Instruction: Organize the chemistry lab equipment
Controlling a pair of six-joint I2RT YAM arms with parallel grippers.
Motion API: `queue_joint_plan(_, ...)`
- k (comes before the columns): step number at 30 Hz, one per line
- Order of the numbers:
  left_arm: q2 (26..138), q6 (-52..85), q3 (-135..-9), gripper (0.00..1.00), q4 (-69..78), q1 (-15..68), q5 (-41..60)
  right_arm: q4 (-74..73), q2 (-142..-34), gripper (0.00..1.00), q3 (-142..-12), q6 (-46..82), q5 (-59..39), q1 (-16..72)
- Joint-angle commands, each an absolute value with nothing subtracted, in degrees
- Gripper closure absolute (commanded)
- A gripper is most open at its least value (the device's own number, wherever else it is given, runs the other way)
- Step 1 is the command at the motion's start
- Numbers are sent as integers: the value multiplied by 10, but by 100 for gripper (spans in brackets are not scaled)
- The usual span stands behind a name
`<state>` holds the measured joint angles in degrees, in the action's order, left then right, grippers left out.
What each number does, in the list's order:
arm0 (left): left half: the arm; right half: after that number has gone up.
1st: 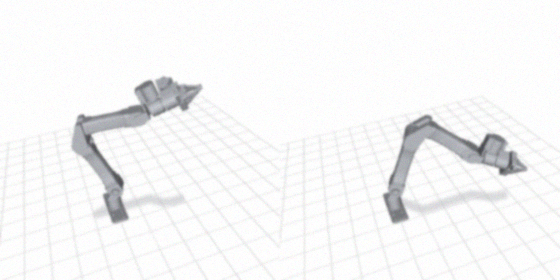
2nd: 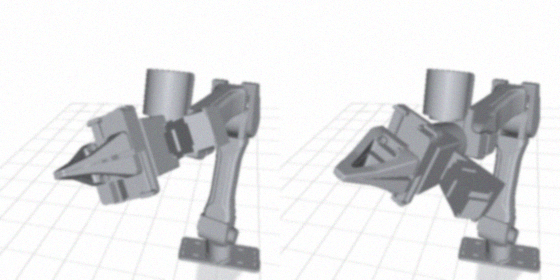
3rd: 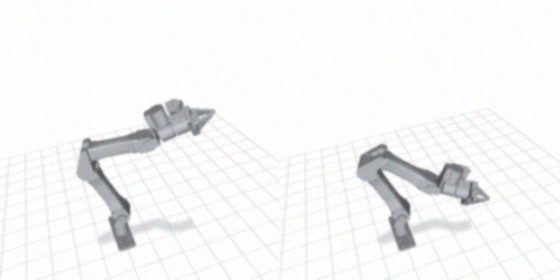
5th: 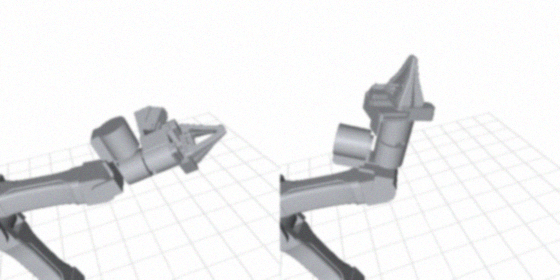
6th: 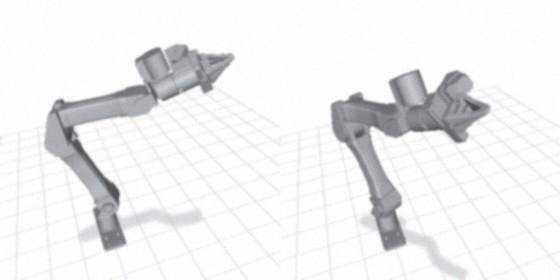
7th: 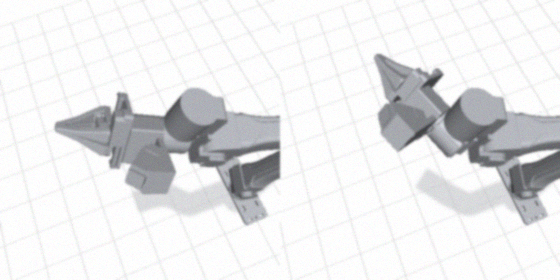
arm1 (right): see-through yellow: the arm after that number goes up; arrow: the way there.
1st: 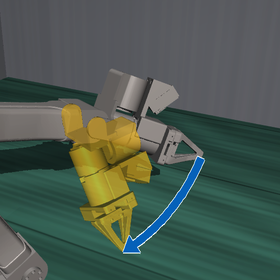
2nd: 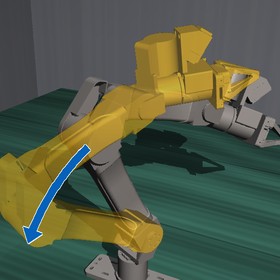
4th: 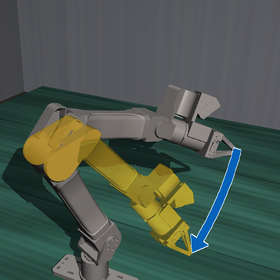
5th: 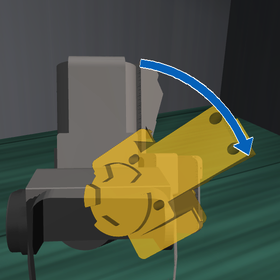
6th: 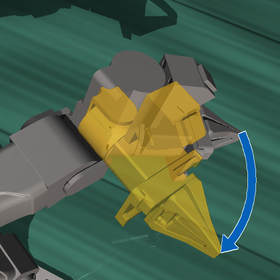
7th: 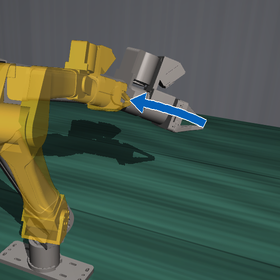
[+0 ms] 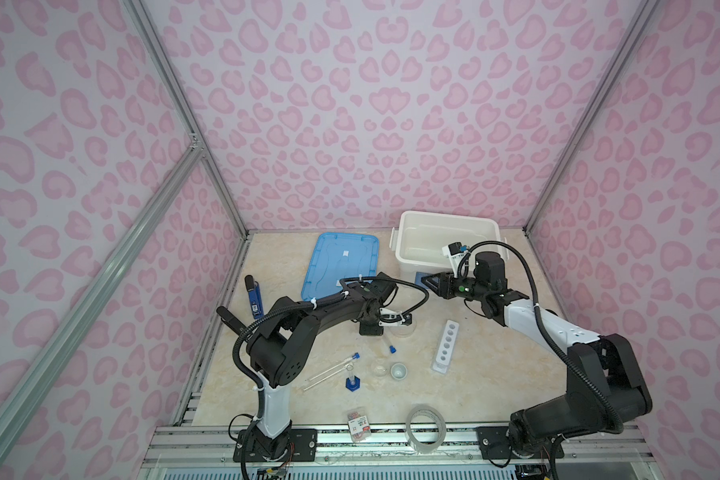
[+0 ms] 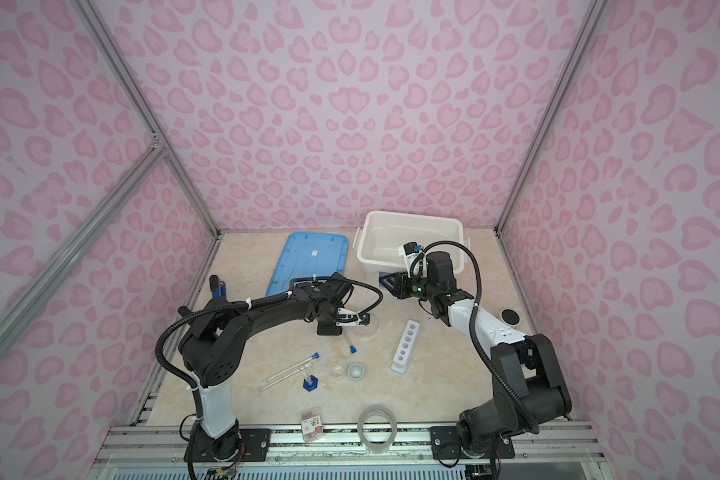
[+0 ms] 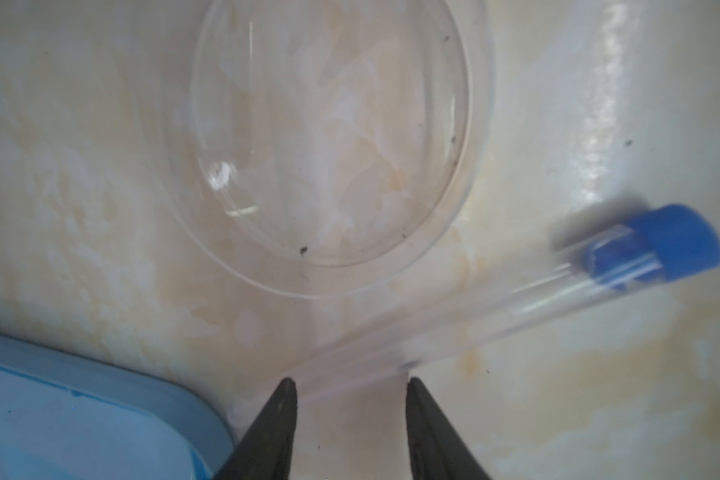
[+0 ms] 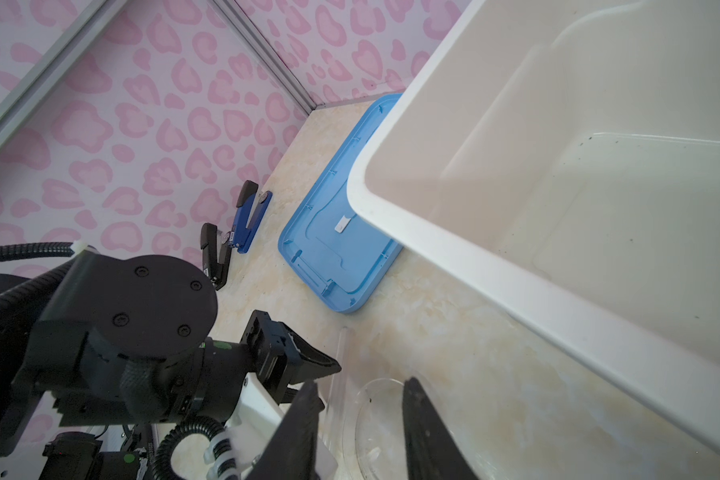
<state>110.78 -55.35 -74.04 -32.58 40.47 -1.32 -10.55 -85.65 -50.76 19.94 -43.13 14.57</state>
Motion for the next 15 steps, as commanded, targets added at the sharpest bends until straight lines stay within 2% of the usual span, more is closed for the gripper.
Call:
queue_joint_plan(1, 1116, -545, -744, 55, -343, 405, -1, -130, -861, 65, -503, 204, -437, 145)
queue_joint_plan(15, 1118, -535, -742, 58, -347, 406, 5, -132, -867, 65, -503, 209, -436, 144)
